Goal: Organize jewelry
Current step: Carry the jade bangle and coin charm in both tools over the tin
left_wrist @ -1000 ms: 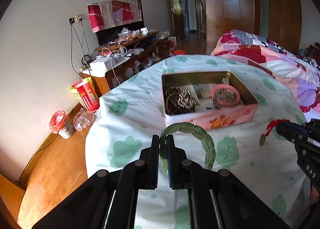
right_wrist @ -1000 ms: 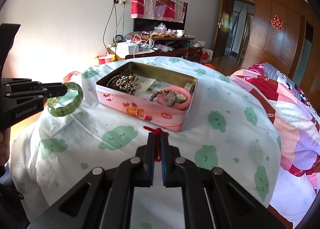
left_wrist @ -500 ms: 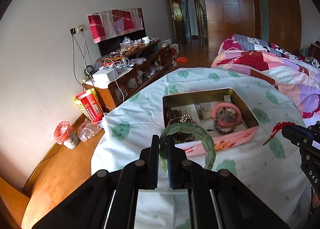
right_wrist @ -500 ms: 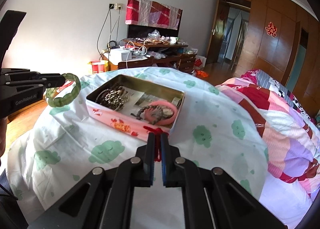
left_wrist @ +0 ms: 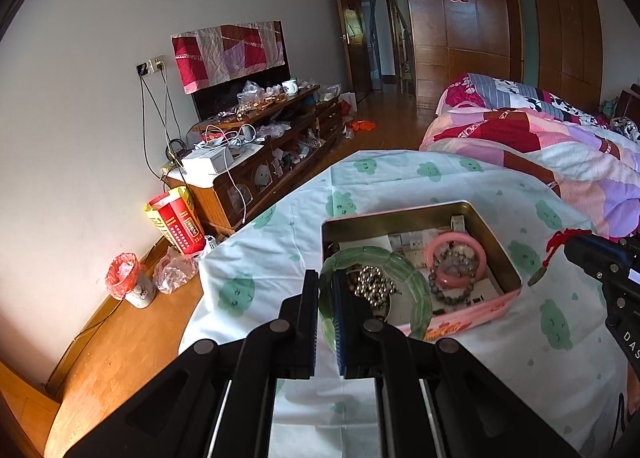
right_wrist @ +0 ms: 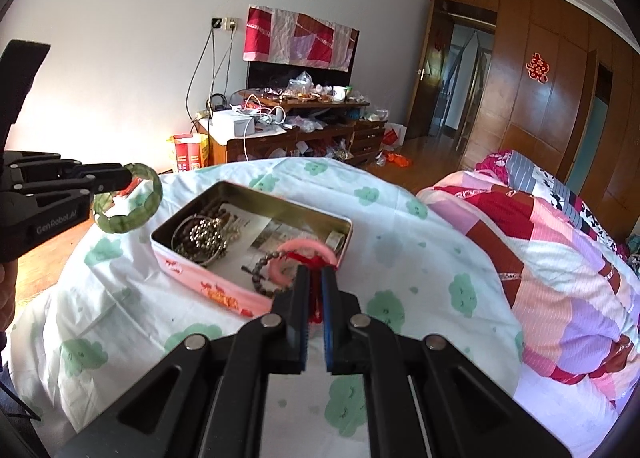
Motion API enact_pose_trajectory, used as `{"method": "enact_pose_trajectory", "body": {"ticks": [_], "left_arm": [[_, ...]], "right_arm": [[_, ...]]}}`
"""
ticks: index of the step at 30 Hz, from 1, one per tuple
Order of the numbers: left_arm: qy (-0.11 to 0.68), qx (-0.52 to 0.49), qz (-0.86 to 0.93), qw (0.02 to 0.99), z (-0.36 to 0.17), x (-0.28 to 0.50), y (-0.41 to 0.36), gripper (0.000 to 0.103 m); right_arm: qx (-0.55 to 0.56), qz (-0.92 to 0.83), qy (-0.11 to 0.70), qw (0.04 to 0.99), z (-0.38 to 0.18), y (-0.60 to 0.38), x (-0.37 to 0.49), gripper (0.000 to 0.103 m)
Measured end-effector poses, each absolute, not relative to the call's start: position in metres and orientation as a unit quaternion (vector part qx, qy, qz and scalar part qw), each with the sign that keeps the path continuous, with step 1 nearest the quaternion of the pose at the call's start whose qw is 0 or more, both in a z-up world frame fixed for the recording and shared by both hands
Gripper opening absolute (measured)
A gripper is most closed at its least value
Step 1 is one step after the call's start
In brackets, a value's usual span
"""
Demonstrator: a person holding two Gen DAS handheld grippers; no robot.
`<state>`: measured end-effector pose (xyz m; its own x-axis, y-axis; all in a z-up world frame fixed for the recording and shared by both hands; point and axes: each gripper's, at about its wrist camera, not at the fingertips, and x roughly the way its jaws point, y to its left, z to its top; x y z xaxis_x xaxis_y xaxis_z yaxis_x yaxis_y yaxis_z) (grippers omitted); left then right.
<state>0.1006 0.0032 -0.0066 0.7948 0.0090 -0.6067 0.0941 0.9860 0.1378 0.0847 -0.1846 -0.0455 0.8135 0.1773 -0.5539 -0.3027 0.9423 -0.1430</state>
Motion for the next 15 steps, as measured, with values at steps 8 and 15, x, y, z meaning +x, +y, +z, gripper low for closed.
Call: {"method": "enact_pose_trajectory", "body": {"ticks": [8, 15], "left_arm": [[0.316, 0.086, -0.022, 0.945, -0.001, 0.114, -0.002, 0.006], [0.318, 0.092, -0.018, 0.944, -0.003, 0.128, -0.007, 0.006]], "right_arm": [[-0.117, 0.129, 0.268, 0.948, -0.034, -0.179, 0.098, 0.007], [-0.120, 0.131, 0.262, 0.949, -0.028, -0.175, 0.110, 0.007]]}}
